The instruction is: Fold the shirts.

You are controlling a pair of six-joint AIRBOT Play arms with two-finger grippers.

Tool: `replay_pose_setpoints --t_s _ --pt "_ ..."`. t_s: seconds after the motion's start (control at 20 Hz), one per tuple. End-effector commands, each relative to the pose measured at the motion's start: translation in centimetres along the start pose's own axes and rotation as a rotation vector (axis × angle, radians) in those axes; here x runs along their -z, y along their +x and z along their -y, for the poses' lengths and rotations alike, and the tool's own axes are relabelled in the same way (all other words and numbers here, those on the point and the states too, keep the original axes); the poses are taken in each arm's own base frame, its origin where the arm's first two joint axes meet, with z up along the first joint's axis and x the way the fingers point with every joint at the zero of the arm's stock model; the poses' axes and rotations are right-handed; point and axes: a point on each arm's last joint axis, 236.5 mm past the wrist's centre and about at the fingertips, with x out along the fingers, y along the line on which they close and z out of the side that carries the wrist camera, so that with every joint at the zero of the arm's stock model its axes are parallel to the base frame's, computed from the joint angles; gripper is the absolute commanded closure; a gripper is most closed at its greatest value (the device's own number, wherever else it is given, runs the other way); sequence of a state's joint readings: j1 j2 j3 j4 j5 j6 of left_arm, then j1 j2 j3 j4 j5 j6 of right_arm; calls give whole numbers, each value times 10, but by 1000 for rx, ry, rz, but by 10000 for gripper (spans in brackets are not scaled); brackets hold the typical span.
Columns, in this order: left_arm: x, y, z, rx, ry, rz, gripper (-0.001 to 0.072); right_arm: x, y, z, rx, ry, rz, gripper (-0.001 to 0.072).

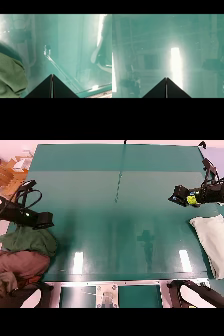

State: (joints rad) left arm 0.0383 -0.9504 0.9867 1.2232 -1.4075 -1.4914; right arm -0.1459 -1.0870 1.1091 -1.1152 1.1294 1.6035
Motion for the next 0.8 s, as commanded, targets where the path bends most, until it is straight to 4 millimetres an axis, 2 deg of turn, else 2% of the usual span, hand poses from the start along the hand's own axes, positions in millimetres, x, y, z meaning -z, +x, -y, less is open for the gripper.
replay_pose_setpoints --t_s 0.0,0.15,0.25,0.3,0.35,0.4,0.5,0.55,0.65,0.75 --pt "-1 0 0 -2 6 6 681 0 0 0 -1 0 -2 693" --pt "-5 0 -4 -16 11 22 681 0 0 0 0 0 -2 692" --pt "-6 -1 -23 -99 24 23 680 0 0 0 0 0 -2 693" --pt "-5 -4 -44 -188 31 18 590 0 0 0 0 0 -2 693" --pt "-4 -10 -70 -299 20 14 152 0 0 0 -1 0 -2 693" --pt "-3 -20 -97 -422 -21 20 -13 0 0 0 0 0 -2 693" --pt "2 -38 -140 -620 -43 12 -13 0 0 0 0 0 -2 693" --pt "4 -36 -149 -655 -32 3 -13 0 0 0 -1 0 -2 692" --pt "7 -13 -155 -646 -15 10 -13 0 0 0 -1 0 -2 693" --pt "19 12 -164 -648 -5 -1 -13 0 0 0 0 0 -2 693"
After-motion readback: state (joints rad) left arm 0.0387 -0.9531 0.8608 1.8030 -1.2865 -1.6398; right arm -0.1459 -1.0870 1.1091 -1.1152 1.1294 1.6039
